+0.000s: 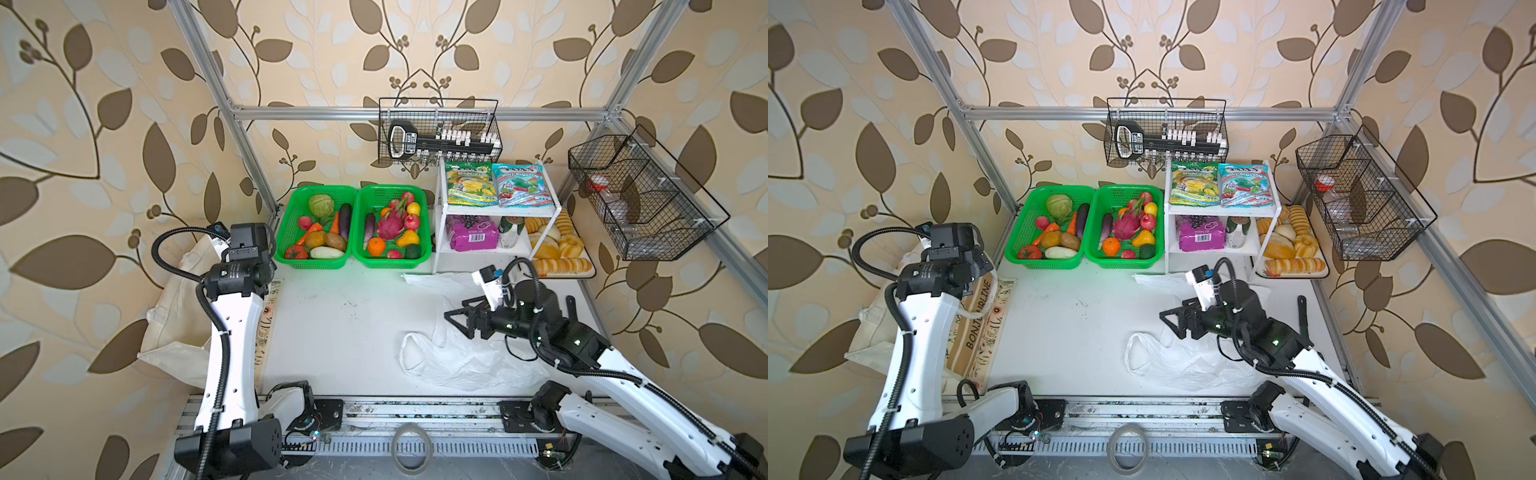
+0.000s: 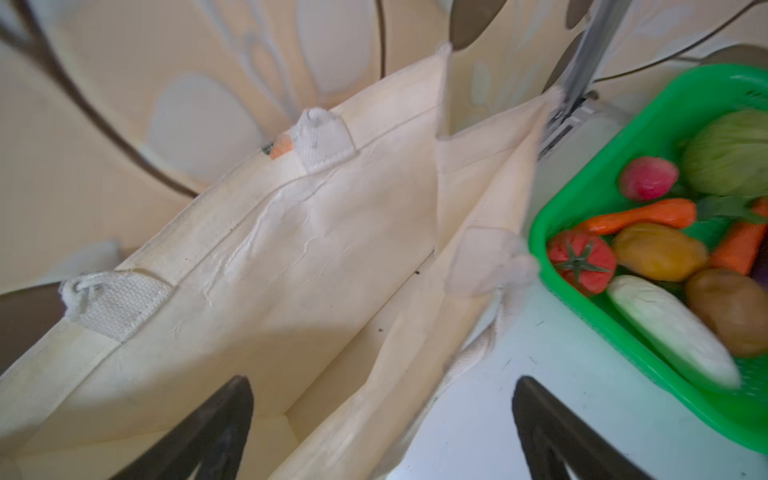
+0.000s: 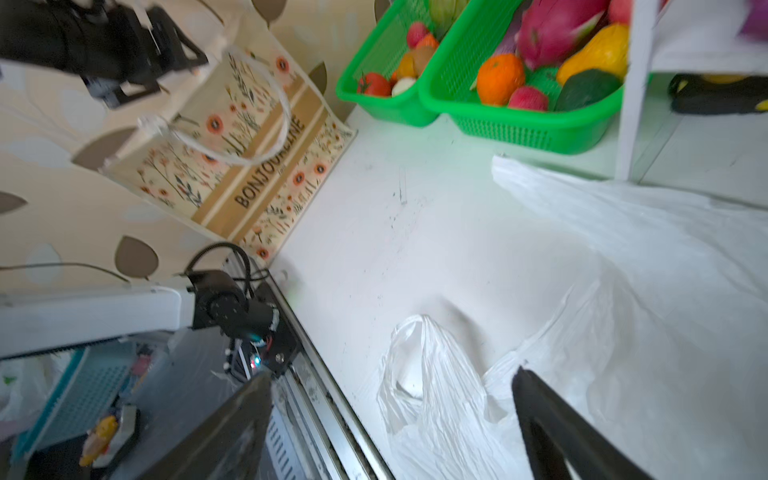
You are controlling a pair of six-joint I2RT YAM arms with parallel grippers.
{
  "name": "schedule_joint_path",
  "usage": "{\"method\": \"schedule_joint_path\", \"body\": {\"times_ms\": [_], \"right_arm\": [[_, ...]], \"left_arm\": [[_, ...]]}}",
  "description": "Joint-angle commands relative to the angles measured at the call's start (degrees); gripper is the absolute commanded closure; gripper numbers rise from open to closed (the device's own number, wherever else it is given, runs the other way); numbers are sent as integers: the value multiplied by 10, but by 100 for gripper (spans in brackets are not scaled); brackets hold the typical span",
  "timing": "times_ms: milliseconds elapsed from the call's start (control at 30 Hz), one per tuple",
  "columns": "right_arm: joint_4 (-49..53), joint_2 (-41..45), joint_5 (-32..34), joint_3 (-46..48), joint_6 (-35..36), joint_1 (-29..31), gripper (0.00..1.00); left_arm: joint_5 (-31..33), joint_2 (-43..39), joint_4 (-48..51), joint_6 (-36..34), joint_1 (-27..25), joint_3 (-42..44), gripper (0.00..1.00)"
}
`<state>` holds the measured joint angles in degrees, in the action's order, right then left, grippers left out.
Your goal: Place the mixed food into the grocery bags and tie them
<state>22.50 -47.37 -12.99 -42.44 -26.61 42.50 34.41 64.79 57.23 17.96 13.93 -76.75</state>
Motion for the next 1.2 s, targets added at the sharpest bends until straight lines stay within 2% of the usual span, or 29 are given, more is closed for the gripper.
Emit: {"method": "schedule_joint_path", "body": {"times_ms": [0, 167, 200, 300, 500, 633, 767, 867, 933, 1033, 1167], "right_arm": [[10, -38, 109, -12, -11, 59, 8], [-10, -74, 123, -12, -48, 88, 7], [-12, -76, 124, -12, -52, 88, 7], [-16, -71, 153, -12, -64, 89, 6], [-14, -44, 223, -6, -77, 88, 6], [-19, -22, 245, 4, -93, 82, 5], [-34, -9, 234, 10, -108, 78, 5], [-40, -8, 223, 8, -115, 78, 5], [-44, -10, 219, 5, -118, 78, 5], [-49, -13, 207, 3, -118, 77, 5], [-53, -20, 192, 0, -112, 75, 4]], "left_arm": [[0, 18, 24, 12, 33, -26, 1], [-20, 49, 25, 24, 43, -16, 1], [-34, 45, 15, 21, 43, -4, 5], [-78, 20, -2, 21, 43, 25, 30], [-123, -35, -7, 30, 43, 51, 74], [-232, -55, 13, 36, 43, 34, 100], [-373, -70, 38, 74, 41, 9, 100], [-436, -82, 59, 120, 28, 3, 100], [-455, -89, 66, 138, 6, 0, 100], [-449, -68, 107, 152, -60, -35, 100], [-435, -39, 103, 198, -190, -58, 100]]}}
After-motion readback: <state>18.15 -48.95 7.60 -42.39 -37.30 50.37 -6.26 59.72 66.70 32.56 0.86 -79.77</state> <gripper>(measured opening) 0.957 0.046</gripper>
